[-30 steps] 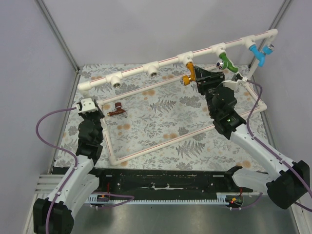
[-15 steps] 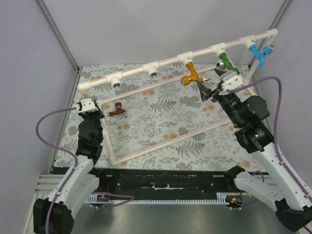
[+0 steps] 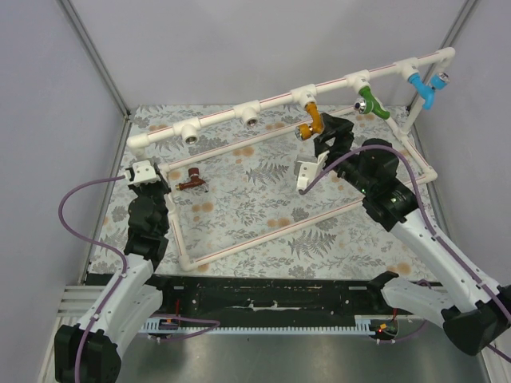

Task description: Install the water faucets

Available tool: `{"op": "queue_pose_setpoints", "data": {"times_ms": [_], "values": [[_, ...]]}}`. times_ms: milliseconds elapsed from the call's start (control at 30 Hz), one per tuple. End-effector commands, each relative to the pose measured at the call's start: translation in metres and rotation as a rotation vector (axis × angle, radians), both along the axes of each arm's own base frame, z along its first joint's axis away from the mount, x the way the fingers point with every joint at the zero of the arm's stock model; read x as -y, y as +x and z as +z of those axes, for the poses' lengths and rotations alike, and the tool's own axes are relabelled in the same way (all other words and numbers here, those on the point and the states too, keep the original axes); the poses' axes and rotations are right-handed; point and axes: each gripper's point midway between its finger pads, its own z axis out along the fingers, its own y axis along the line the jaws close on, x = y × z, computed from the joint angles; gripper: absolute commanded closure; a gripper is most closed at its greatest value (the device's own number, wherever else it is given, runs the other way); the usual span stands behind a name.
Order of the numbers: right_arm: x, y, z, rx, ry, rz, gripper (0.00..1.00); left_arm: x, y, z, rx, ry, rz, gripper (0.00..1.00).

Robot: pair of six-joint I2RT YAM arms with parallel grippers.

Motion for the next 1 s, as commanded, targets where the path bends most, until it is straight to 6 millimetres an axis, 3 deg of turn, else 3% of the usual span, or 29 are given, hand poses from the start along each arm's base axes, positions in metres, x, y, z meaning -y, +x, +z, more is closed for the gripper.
{"op": "queue_pose_setpoints", "data": {"times_ms": [0,133,233,367,467,533,600,700,767,833,967], "values": [[-0.001,0.027,0.025,0.228,-0.097,-0.07,0.22,0.006,0.001,0.029,0.084,-0.021,-0.033,0.98],[-0.004,0.047,0.016,0.191,-0.02,-0.121,0.29,0.007,0.001,0.029,0.083,-0.022,-0.035,0.98],[-0.003,0.052,0.02,0.118,0.179,-0.155,0.44,0.006,0.0,0.029,0.085,-0.023,-0.032,0.98],[-0.009,0.05,0.021,-0.083,0.59,-0.143,0.64,0.006,0.001,0.029,0.083,-0.021,-0.03,0.98],[-0.021,0.043,0.031,-0.281,0.992,-0.085,0.71,0.005,0.0,0.03,0.087,-0.02,-0.028,0.98],[-0.023,0.04,0.044,-0.441,1.401,-0.037,0.83,0.005,0.0,0.03,0.086,-0.019,-0.028,0.98],[-0.01,0.043,0.052,-0.54,1.826,-0.028,1.0,0.005,0.0,0.03,0.087,-0.02,-0.028,0.98],[0.019,0.051,0.032,-0.641,2.425,-0.07,1.0,0.005,0.0,0.031,0.089,-0.02,-0.028,0.98],[0.028,0.053,0.018,-0.718,2.703,-0.099,1.0,0.005,0.0,0.031,0.09,-0.02,-0.028,0.98],[0.027,0.053,0.019,-0.751,2.744,-0.12,0.95,0.005,0.0,0.031,0.089,-0.022,-0.028,0.98],[0.022,0.041,0.057,-0.684,2.48,-0.019,0.51,0.005,-0.001,0.031,0.09,-0.021,-0.025,0.98]]}}
